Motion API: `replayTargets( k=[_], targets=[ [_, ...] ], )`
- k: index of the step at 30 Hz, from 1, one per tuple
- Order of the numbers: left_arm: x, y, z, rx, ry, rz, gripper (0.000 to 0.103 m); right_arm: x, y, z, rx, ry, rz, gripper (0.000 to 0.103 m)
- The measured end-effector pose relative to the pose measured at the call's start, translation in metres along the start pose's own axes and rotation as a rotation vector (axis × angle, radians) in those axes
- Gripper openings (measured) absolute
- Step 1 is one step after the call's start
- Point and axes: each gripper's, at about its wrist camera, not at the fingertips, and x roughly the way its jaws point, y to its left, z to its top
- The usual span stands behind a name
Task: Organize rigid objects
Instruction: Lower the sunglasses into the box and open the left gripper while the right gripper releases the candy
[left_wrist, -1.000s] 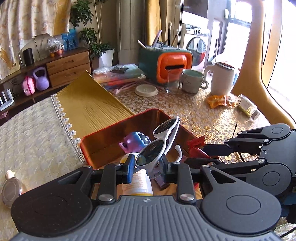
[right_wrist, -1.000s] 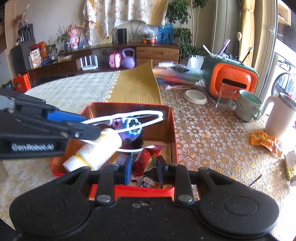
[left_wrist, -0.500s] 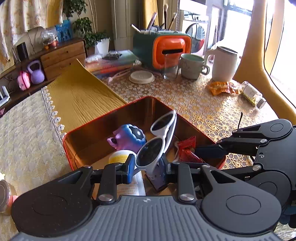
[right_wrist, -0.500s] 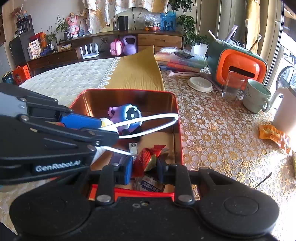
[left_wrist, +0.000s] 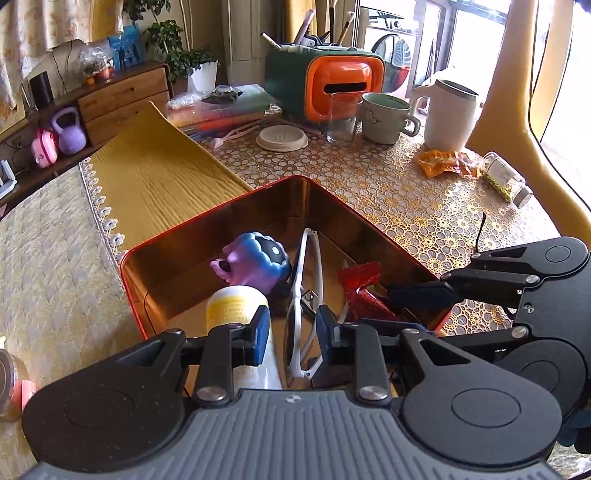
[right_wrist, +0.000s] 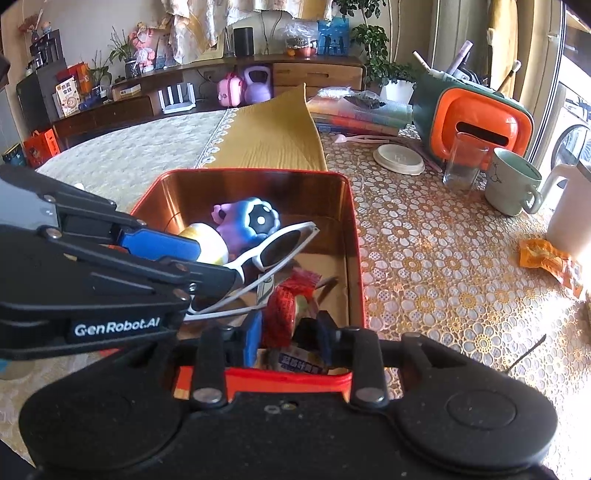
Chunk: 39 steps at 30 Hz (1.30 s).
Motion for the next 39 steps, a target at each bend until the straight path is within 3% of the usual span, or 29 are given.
replayTargets(
  k=[10, 15, 24, 26, 28, 29, 35, 37, 39],
  targets=[
    [-0.03, 0.005, -0.01, -0.019, -0.031, -0.034, 0.027, -0.026, 0.007, -0.004, 0.008, -0.032, 0.018, 0.043],
    [-0.048, 0.015, -0.018, -0.045, -0.052, -0.052, 0.027, -0.044, 0.012, -0.006, 0.02, -0.064, 0.026, 0.056],
    [-0.086, 0.039, -0.039, -0.073, -0.097, -0.045, 0.027, -0.067, 0.032, -0.007, 0.022, -0.094, 0.054, 0.063],
    [-0.094, 0.044, -0.044, -0.084, -0.109, -0.04, 0.032, -0.07, 0.041, -0.007, 0.01, -0.1, 0.066, 0.064],
    [-0.102, 0.049, -0.05, -0.099, -0.127, -0.041, 0.05, -0.073, 0.049, -0.007, -0.001, -0.104, 0.078, 0.064],
    [-0.107, 0.051, -0.053, -0.104, -0.139, -0.041, 0.054, -0.075, 0.053, -0.008, -0.007, -0.107, 0.085, 0.065],
    [-0.13, 0.065, -0.07, -0.109, -0.173, -0.024, 0.059, -0.082, 0.081, -0.008, -0.041, -0.119, 0.135, 0.075],
    [-0.137, 0.071, -0.077, -0.111, -0.182, -0.011, 0.066, -0.085, 0.09, -0.008, -0.05, -0.126, 0.151, 0.078],
    [-0.144, 0.079, -0.084, -0.117, -0.192, 0.002, 0.067, -0.086, 0.098, -0.007, -0.058, -0.132, 0.167, 0.082]
  ],
)
